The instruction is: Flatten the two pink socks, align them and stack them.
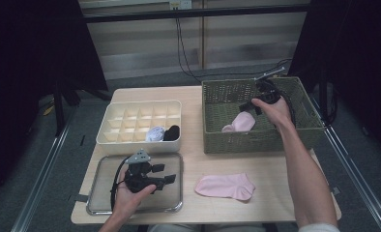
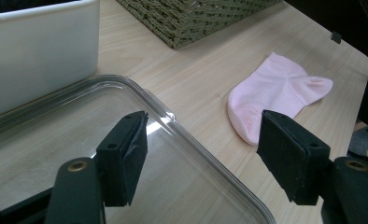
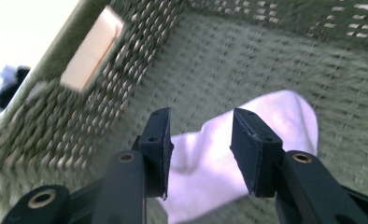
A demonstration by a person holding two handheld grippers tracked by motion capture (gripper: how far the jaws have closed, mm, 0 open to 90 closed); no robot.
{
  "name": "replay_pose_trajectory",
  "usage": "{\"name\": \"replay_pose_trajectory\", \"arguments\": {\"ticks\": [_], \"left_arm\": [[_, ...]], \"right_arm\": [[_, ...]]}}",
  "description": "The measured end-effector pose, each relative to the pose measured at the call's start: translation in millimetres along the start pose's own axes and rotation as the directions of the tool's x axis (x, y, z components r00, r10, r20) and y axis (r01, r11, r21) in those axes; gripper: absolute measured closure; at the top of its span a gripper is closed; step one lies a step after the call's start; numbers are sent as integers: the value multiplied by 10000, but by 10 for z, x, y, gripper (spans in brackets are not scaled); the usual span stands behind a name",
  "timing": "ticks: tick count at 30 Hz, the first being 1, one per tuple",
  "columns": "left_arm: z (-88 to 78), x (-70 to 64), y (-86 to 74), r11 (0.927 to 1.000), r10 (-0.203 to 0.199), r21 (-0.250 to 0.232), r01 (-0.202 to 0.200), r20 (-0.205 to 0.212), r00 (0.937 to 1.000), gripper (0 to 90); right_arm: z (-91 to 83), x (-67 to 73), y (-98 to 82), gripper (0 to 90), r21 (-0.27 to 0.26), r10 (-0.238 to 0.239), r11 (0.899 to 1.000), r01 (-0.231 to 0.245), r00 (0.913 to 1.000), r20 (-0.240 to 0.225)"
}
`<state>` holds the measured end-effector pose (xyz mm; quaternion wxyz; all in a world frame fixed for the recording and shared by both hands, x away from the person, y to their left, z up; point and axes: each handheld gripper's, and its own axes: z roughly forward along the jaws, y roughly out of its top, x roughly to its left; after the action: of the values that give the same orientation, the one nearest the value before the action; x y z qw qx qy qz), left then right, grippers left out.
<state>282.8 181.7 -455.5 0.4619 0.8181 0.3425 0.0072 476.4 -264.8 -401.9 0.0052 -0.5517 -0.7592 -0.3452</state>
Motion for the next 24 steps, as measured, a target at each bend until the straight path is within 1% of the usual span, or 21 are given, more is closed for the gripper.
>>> {"name": "replay_pose_trajectory", "arguments": {"ticks": [1, 3, 4, 6, 7, 8, 10, 11, 12, 14, 17, 18, 19, 20, 21, 22, 23, 24], "left_arm": [[-3, 3, 3, 10000, -5, -16, 5, 31, 10000, 330], [-13, 9, 5, 10000, -8, -33, 8, 40, 10000, 330], [-14, 10, 3, 10000, -18, -40, 19, 31, 10000, 330], [-3, 3, -15, 9999, -105, -55, 105, 21, 9999, 330], [15, -17, -26, 10000, -38, 30, 38, 60, 10000, 330], [22, -31, -28, 10000, 20, 90, -21, 106, 9999, 331], [33, -55, -22, 9999, 125, 110, -127, 236, 9996, 331], [37, -67, -19, 9999, 95, 88, -97, 268, 9996, 331], [37, -70, -17, 9999, 109, 98, -112, 290, 9995, 331], [38, -68, -21, 9999, 106, 114, -110, 304, 9995, 331], [31, -65, -32, 9998, 103, 165, -107, 293, 9995, 330], [27, -68, -35, 9997, 132, 194, -139, 311, 9994, 330], [27, -73, -38, 9997, 133, 192, -139, 329, 9994, 330], [29, -77, -40, 9997, 134, 196, -141, 350, 9993, 330], [37, -82, -41, 9997, 115, 211, -123, 373, 9992, 330], [49, -89, -40, 9995, 139, 260, -149, 407, 9991, 330], [56, -93, -40, 9994, 154, 296, -167, 410, 9990, 330], [68, -98, -40, 9994, 163, 312, -177, 450, 9989, 330]], "right_arm": [[35, -9, 13, 589, 16, 87, 10000, -87, 9999, 126], [124, -23, 30, 589, 370, 14, 9993, -26, 9995, 314], [172, -44, 34, 589, 338, 181, 9992, -193, 9993, 339], [235, -80, 39, 569, 485, 284, 9984, -305, 9986, 443], [264, -104, 44, 550, 656, 446, 9967, -478, 9977, 504], [292, -138, 58, 550, 837, 510, 9949, -559, 9969, 593], [309, -163, 88, 557, 844, 579, 9945, -627, 9966, 580], [318, -187, 107, 558, 782, 539, 9952, -595, 9960, 717], [325, -205, 123, 560, 724, 629, 9950, -684, 9952, 752], [351, -258, 136, 562, 673, 992, 9924, -1032, 9932, 603], [434, -339, 117, 568, 1193, 1131, 9854, -1218, 9905, 776], [444, -349, 113, 581, 1166, 1113, 9853, -1246, 9871, 1150], [444, -365, 111, 584, 968, 1282, 9854, -1404, 9842, 1221], [451, -383, 111, 581, 839, 1385, 9853, -1488, 9833, 1176], [461, -400, 113, 574, 821, 1301, 9864, -1422, 9819, 1376], [468, -409, 115, 570, 901, 1281, 9853, -1454, 9763, 1746], [482, -430, 107, 568, 858, 1494, 9826, -1648, 9754, 1621], [498, -442, 101, 562, 908, 1579, 9806, -1736, 9748, 1576]]}}
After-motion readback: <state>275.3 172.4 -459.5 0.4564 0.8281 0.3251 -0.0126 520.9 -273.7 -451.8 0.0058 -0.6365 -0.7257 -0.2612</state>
